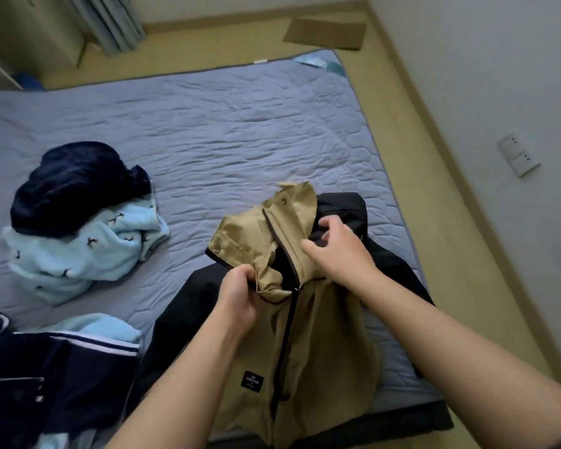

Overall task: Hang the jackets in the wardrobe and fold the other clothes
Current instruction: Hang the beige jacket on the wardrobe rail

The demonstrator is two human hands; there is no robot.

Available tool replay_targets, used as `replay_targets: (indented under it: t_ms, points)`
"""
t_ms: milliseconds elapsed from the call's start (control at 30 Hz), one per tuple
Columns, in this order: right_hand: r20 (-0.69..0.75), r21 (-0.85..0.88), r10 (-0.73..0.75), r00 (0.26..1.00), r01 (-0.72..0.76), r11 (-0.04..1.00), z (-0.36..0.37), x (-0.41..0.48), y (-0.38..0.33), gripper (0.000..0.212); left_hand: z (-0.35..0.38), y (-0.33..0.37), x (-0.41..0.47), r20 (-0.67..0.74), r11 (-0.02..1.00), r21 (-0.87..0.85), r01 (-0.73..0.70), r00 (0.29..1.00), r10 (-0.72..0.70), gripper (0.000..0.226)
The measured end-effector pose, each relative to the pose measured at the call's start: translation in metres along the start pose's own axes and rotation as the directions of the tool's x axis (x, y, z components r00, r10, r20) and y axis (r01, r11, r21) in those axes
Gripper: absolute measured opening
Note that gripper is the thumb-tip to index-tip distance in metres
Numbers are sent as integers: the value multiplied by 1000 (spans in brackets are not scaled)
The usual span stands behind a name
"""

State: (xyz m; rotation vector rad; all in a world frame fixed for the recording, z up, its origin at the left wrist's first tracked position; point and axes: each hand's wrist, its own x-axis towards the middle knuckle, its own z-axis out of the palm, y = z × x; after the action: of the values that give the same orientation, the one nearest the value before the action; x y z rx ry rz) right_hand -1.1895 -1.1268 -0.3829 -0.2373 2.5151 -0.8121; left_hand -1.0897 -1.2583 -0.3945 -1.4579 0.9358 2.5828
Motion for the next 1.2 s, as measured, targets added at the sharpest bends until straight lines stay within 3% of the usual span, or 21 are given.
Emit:
replay_targets:
  t_ms: [67,133,233,300,367,400,467,533,633,767,933,1067,1200]
  points:
    - [9,-223,9,1000,-7,975,13,-1,-30,86,-9,0,-21,92,999,31,-18,996,15,26]
    - [85,-387,60,995,-22,922,35,-8,-48,97,-18,-1,-38,134,992,122,-28,991,11,26]
    - [154,-452,178,972,-91,887,55,-26,-56,77,-38,1,-57,78,983,173,-63,996,50,40]
    - [69,-293,221,973,-191,937,51,-41,-55,52,-51,6,-72,11,990,115,-87,996,86,46]
    - [-3,129,354,935,-351,927,33,-62,-58,42,-63,15,-96,-82,994,30,-109,990,111,47]
    - [45,413,417,908,-397,819,22,-76,-63,41,-67,21,-112,-109,992,-17,-122,987,120,47]
    - [217,797,400,890,-398,455,-1,-113,-80,41,-73,36,-145,-121,981,-105,-163,981,150,46]
    - [314,907,276,908,-373,197,-27,-149,-102,35,-77,54,-182,-80,954,-196,-225,974,213,46]
    - [338,940,25,941,-338,42,-69,-203,-139,27,-76,81,-239,-15,891,-321,-321,942,334,41]
    - [235,971,-147,961,-226,74,-117,-250,-178,28,-64,103,-312,-42,831,-333,-446,887,459,28]
    - [188,965,-265,946,-128,229,-147,-285,-202,32,-49,82,-376,-231,739,-324,-590,807,543,45]
    - [265,938,-395,880,-141,316,-160,-298,-203,29,-54,43,-425,-539,545,-291,-787,605,586,34]
    - [413,887,-493,765,-217,407,-163,-331,-202,37,-55,-12,-477,-638,311,-469,-826,561,528,28]
